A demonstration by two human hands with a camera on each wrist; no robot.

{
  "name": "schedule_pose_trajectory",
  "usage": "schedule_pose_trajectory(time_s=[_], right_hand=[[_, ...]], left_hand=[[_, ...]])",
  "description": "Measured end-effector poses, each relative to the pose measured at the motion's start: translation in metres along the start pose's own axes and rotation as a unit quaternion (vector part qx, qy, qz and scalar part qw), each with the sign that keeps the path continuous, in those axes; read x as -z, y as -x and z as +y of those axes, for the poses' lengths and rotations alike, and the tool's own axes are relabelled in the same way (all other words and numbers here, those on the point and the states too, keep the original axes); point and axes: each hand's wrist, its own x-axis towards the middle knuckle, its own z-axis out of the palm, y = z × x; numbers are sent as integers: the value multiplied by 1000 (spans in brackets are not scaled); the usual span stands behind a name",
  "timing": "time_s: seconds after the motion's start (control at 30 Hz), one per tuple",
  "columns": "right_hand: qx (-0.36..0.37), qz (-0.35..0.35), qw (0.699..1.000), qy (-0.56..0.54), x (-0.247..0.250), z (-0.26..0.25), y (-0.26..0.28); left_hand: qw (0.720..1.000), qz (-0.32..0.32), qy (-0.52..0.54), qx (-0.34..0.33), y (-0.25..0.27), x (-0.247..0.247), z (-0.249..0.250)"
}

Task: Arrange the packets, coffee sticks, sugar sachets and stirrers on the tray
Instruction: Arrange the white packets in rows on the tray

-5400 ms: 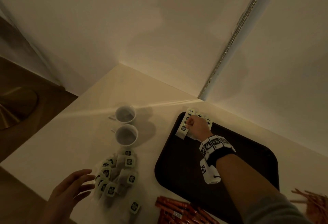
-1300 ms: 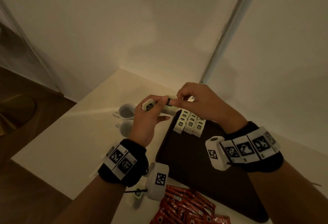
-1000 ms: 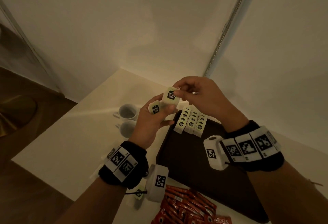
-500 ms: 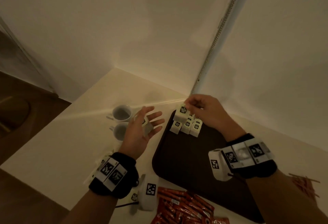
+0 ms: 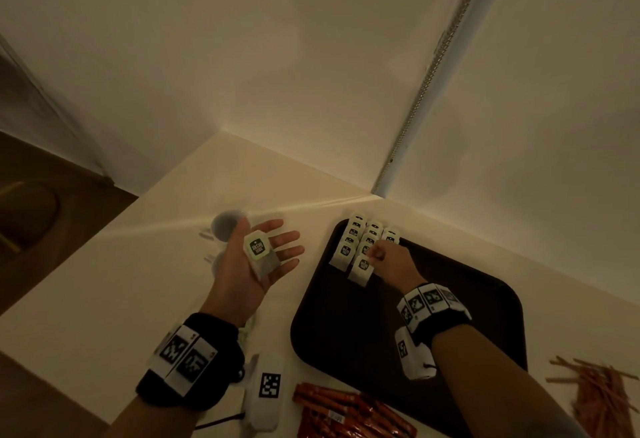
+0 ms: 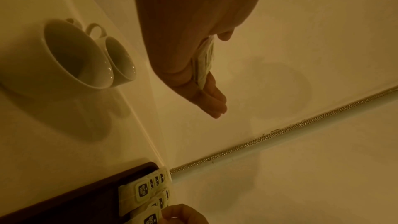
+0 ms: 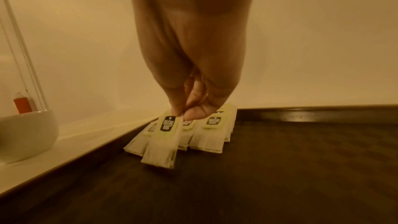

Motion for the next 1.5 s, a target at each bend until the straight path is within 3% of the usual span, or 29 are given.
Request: schedule_pose_trajectory(time_s=[0.47, 0.57, 0.63, 0.73, 0.8, 0.9, 0.97, 1.03, 1.2, 1.37, 1.5], right_hand=[[-25, 29, 999, 1, 0, -3, -22], [84, 72, 990, -91, 14, -43, -6], [188, 40, 968, -162, 26, -82, 15], [310, -29, 941, -137, 36, -123, 42], [348, -16, 931, -105, 42, -136, 50], [359, 19, 931, -69, 57, -147, 58], [360, 35, 931, -54, 69, -153, 64], [352, 48, 933, -54, 81, -160, 70], [333, 62, 938, -71, 97, -181, 84], [283, 48, 954, -81, 109, -193, 87], [269, 63, 959, -63, 112, -195, 86]], left_hand=[[998, -26, -43, 41, -9, -4, -3], [995, -45, -76, 55, -11, -10, -4], [991, -62, -99, 61, -11, -16, -3], [983, -100, -146, 55, -10, -26, 0], [980, -113, -158, 35, -8, -34, 1], [978, -112, -167, -60, -6, -35, -1], [960, -122, -207, -145, -5, -31, -4], [951, -124, -215, -185, -2, -30, -6], [951, -190, -179, -163, 8, -42, -10], [975, -197, -63, -81, 17, -60, -9], [976, -197, -38, -80, 18, -60, -9]])
